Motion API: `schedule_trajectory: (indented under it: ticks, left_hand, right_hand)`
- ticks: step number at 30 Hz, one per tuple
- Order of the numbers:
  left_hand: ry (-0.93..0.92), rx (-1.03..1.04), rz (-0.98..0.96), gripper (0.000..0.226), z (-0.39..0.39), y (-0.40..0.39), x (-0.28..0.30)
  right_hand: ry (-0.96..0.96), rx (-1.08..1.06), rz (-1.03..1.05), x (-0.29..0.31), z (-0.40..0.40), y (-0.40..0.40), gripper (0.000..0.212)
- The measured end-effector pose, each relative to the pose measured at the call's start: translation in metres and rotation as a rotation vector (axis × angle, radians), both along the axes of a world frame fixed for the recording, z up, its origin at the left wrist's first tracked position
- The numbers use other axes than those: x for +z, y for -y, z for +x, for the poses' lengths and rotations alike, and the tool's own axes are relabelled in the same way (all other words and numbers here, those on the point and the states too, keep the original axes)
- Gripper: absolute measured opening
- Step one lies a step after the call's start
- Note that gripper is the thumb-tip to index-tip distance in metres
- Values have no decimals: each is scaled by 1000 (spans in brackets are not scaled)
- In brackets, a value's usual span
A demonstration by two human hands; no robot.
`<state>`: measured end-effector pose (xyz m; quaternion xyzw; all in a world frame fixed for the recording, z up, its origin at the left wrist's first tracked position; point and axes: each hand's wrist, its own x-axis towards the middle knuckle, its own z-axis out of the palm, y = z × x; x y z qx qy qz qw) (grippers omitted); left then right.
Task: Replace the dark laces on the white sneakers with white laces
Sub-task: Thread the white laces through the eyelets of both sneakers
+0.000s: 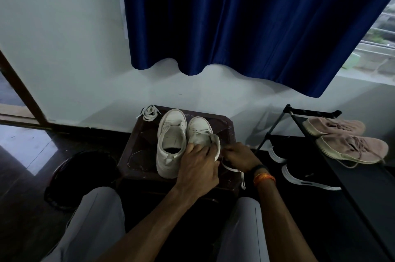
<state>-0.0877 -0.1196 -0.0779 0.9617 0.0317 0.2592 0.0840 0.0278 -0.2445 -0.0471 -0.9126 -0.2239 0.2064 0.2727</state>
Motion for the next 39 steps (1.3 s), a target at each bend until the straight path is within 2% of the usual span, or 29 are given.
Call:
schedule_trajectory:
  ticks: [3,5,9,10,12,13,16,20,25,30,32,35,37,39]
  left_hand:
    - [1,10,0,49,1,0,0]
    - [-1,9,-3,50,0,0,0]
    - [2,6,-5,50,0,0,-1]
    - [4,6,-5,50,0,0,0]
    - [8,3,-8,49,0,0,0]
    - [8,2,-9,49,-1,0,0]
    - [-6,5,-11,49,-2,0,1]
    - [-3,13,-8,52,-2,0,2]
    - [11,16,-8,50,-1,1,0]
    - [2,17,-5,51,-1,1,-1]
    - [-6,19,2,50,-1,1,-1]
    - [3,16,6,48,-1,0,-2]
    - [4,16,12,48,0,0,-4]
    - [0,15,8,49,0,0,-3]
  right_hand:
    - [62,44,-62,-1,6,-5,20]
    - [54,14,-67,-2,10,-6,17]
    - [112,-181,-51,-11,18,-13,19]
    - [137,-217,-54,-14,19,-15,25]
    - [159,-191,-74,-22,20,-19,43]
    - [166,-160,-88,-23,19,-22,43]
    - [214,-143,-127,-24,13,-22,21]
    - [262,-325,-58,-22,15,-9,17]
    - [173,-52,53,-11,11,-12,35]
    - [181,-174,88,-20,16,-16,25]
    - [216,-358,174,-18,17,-14,28]
    - [201,-570,453,-9,22,-10,37]
    - [0,-687,781,-2,26,-11,50]
    - [-182,-761,1094,6,30,-15,48]
